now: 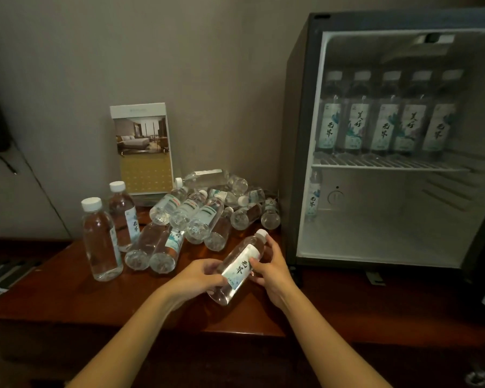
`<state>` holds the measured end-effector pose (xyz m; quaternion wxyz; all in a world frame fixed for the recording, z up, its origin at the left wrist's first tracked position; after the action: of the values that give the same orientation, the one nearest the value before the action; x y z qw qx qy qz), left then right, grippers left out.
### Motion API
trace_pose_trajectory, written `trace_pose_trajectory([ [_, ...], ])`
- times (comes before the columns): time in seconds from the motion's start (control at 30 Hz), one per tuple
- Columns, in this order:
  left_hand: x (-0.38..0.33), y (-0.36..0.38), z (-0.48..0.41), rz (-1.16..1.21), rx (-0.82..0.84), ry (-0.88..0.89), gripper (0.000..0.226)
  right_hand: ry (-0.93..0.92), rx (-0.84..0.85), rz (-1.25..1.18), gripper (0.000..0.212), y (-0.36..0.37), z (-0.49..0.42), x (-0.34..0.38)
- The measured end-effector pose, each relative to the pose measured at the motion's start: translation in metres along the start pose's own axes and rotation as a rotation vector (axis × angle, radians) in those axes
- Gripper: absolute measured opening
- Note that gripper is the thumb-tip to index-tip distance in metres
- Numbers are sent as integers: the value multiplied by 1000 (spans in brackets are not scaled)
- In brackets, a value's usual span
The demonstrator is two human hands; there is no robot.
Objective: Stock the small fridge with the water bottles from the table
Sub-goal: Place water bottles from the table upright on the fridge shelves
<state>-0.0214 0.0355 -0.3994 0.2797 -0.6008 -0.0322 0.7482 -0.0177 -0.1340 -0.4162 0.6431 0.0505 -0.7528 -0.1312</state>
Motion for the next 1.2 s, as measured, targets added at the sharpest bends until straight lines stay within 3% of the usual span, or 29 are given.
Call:
trace_pose_trajectory([
  [0.13,2,6,4,66,13,60,43,-77,-16,-79,85,-1,2,6],
  [0.3,9,21,8,160,-44,92,56,-76,116,-21,69,-7,13,8],
  [0.6,-15,64,14,236,-14,224,47,-33,419,78,98,-39,27,23],
  [0.7,-26,81,11,229,31,259,47,-64,379,167,95,-60,31,33],
  [0.93,-68,130,-14,177,67,380,52,-101,154,243,50,-112,30,65],
  [1.2,-130,176,-55,114,76,427,54,-216,1,249,41,-161,6,102],
])
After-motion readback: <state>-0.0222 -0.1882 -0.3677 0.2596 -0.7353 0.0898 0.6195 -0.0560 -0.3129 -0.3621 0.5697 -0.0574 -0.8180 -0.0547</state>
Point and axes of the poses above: each hand's wrist, its own z-axis away from the middle knuckle, its own y-axis out of the palm, x = y × z, the point moved 2 cm from there along -z, towards the middle knuckle, and after that the axes turned 10 degrees about -y, right-handed, at the moved point
